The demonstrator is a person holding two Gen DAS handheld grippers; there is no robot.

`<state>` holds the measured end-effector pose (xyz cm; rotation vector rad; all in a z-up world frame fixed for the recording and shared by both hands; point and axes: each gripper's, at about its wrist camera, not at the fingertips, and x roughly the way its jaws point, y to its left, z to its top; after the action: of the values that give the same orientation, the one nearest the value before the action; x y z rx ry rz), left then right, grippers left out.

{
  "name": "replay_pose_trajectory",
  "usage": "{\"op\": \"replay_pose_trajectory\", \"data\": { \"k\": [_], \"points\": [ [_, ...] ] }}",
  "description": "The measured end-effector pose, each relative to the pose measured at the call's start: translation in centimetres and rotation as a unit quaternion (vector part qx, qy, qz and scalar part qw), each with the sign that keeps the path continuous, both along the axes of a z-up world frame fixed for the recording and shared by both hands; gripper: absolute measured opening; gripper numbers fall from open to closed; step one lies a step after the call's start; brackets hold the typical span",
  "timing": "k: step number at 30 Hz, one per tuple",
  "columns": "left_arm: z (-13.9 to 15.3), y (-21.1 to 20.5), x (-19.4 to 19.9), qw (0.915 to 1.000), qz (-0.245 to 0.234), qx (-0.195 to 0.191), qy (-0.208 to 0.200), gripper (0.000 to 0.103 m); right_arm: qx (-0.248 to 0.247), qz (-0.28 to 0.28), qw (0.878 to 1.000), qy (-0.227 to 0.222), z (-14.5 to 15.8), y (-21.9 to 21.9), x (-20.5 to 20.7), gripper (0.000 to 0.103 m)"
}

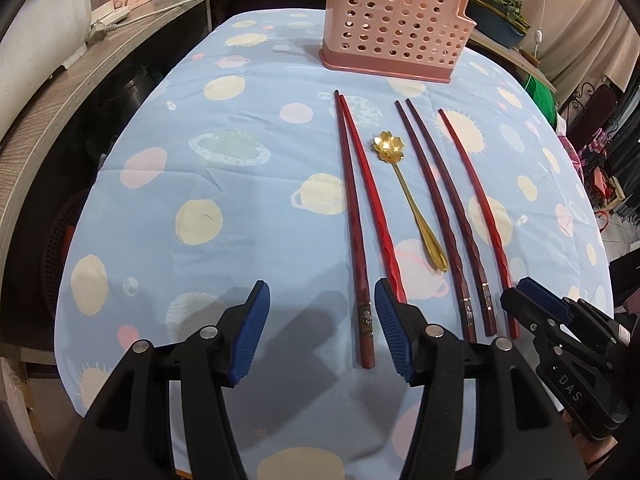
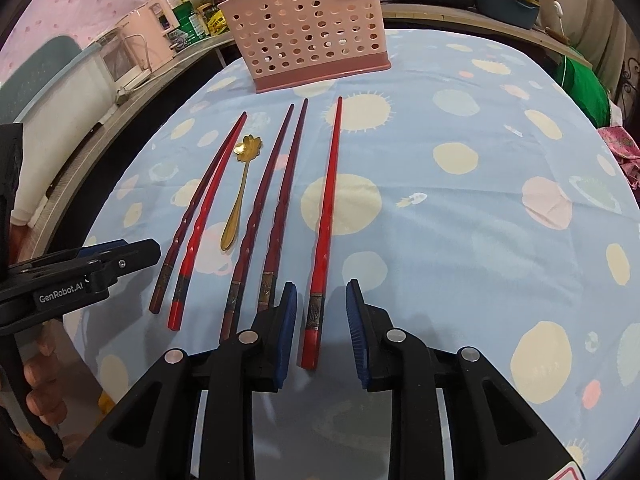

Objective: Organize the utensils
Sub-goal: 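Grasp a bright red chopstick with the right gripper while the left grasps a dark red one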

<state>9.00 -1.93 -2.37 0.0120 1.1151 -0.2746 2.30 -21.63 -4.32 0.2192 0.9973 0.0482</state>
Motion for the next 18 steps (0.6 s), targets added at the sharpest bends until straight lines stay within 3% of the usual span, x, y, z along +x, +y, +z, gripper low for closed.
{"op": "replay_pose_trajectory", "data": {
  "k": [18],
  "points": [
    [-0.77, -0.85, -1.02, 0.9998, -0.014, 0.015, 0.009, 0.051, 0.003, -0.014, 1.000, -0.004, -0.24, -0.82, -0.34, 0.007]
  ]
}}
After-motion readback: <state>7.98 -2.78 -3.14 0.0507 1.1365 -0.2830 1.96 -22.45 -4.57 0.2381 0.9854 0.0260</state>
